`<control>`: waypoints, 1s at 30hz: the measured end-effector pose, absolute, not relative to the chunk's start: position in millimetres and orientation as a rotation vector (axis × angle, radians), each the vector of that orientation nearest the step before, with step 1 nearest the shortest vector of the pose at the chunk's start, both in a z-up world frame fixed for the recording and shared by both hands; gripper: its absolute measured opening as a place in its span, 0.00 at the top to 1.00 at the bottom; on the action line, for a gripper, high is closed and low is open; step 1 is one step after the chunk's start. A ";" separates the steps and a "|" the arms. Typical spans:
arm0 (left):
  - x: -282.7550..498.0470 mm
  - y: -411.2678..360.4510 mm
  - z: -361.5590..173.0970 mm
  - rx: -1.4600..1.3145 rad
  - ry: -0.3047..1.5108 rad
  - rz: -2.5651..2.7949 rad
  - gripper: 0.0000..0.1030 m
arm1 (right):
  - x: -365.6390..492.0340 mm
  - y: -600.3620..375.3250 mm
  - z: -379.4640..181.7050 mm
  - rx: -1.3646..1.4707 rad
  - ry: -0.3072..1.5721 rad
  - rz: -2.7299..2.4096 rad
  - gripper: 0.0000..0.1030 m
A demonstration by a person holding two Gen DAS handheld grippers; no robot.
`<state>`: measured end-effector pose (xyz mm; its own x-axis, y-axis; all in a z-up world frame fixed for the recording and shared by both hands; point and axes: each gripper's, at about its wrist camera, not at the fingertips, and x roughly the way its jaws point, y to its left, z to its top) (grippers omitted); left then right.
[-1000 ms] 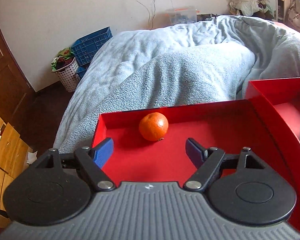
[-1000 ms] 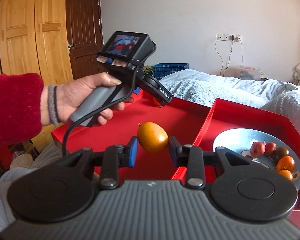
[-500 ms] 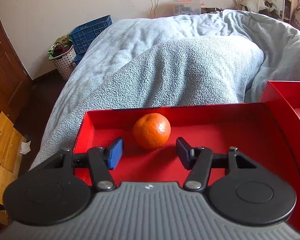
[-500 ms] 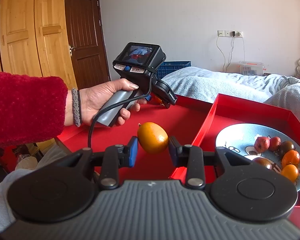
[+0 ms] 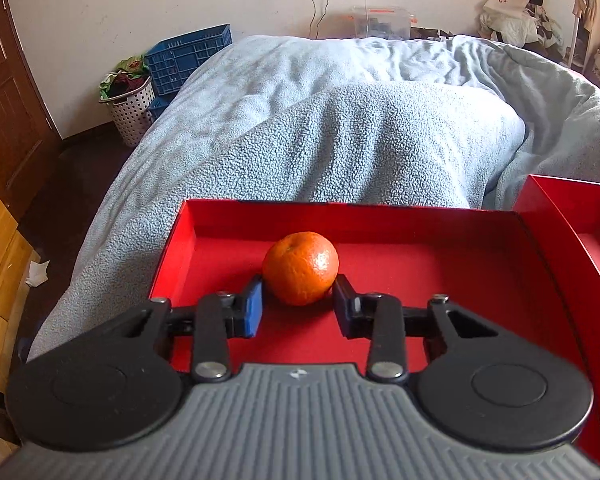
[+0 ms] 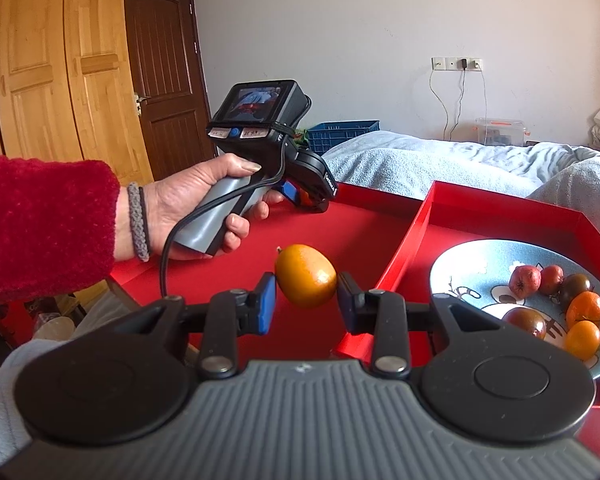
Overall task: Organize fruits
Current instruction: 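Grasp the last small orange with the left tool while the right tool holds its orange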
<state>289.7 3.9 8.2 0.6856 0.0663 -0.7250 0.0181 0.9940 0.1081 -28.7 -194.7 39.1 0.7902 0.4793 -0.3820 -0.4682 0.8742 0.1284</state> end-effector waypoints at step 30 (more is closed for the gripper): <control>114.0 7.0 66.0 0.096 0.702 0.038 0.60 | -51.4 -206.0 37.8 0.039 0.304 0.536 0.65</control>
